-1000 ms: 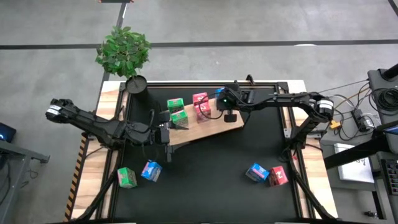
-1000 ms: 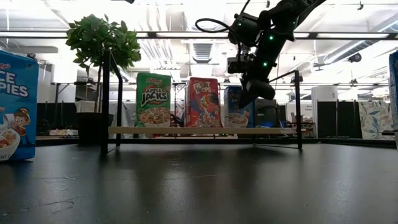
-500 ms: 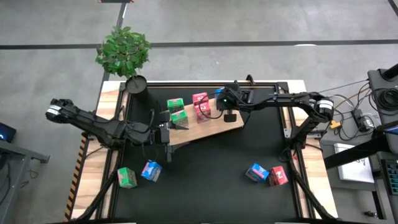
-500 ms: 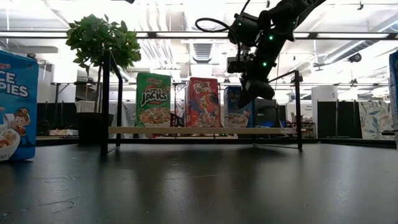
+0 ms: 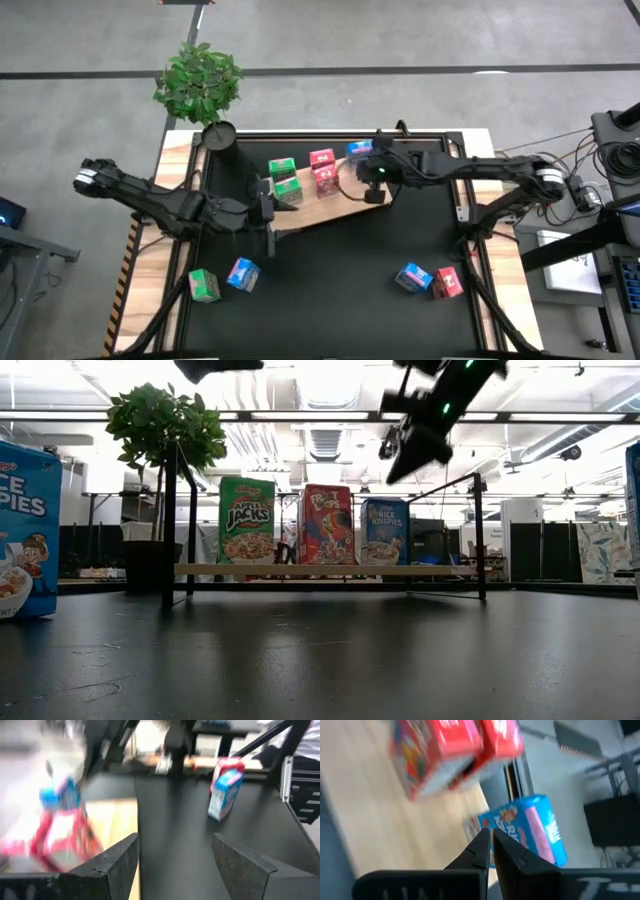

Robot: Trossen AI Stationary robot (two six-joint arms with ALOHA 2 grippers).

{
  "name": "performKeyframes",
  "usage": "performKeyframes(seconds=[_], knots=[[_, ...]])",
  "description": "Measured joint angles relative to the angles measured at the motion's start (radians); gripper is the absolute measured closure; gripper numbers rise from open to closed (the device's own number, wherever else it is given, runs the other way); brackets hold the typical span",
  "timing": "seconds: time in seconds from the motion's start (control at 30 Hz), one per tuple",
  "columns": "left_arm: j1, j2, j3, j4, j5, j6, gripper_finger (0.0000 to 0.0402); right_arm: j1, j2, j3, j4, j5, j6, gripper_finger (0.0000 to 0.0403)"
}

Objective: Stack cereal on shelf
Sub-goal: Align the left blue cereal box with the other blue cereal box on the shelf

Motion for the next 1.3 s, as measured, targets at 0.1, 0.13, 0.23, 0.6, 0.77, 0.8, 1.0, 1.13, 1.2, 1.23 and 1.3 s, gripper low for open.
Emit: performKeyframes(seconds=[0.1, 0.13, 0.23, 0.6, 0.77, 0.8, 1.0, 1.13, 1.2, 1.23, 1.3], knots=[[0.000, 0.001, 0.064, -0.212, 0.001, -0.219, 0.0169, 0.065, -0.074, -0.027, 0.034, -0.001, 0.036, 0.0390], [0.000, 0.006, 0.086, -0.284, 0.001, -0.300, 0.0169, 0.086, -0.097, -0.038, 0.047, -0.002, 0.046, 0.0390], [-0.004, 0.033, 0.146, -0.488, 0.041, -0.534, 0.0169, 0.150, -0.157, -0.068, 0.098, -0.002, 0.056, 0.0390], [-0.147, 0.267, 0.351, -0.959, 0.308, -1.055, 0.0169, 0.313, -0.252, -0.207, 0.288, 0.001, 0.027, 0.0390], [-0.224, 0.382, 0.445, -1.138, 0.284, -1.138, 0.0166, 0.336, -0.251, -0.231, 0.312, 0.001, 0.015, 0.0390], [-0.235, 0.401, 0.453, -1.173, 0.275, -1.163, 0.0164, 0.338, -0.251, -0.233, 0.310, 0.001, 0.017, 0.0390], [-0.296, 0.447, 0.434, -1.211, 0.270, -1.267, 0.0155, 0.351, -0.251, -0.245, 0.308, 0.001, 0.019, 0.0390], [-0.327, 0.446, 0.404, -1.188, 0.261, -1.335, 0.0148, 0.358, -0.251, -0.245, 0.305, 0.001, 0.019, 0.0390], [-0.342, 0.444, 0.403, -1.183, 0.246, -1.354, 0.0145, 0.365, -0.251, -0.245, 0.305, 0.001, 0.019, 0.0390], [-0.349, 0.444, 0.402, -1.178, 0.239, -1.362, 0.0144, 0.370, -0.251, -0.245, 0.306, 0.001, 0.019, 0.0390], [-0.360, 0.444, 0.400, -1.172, 0.223, -1.377, 0.0141, 0.382, -0.251, -0.245, 0.305, 0.000, 0.019, 0.0390]])
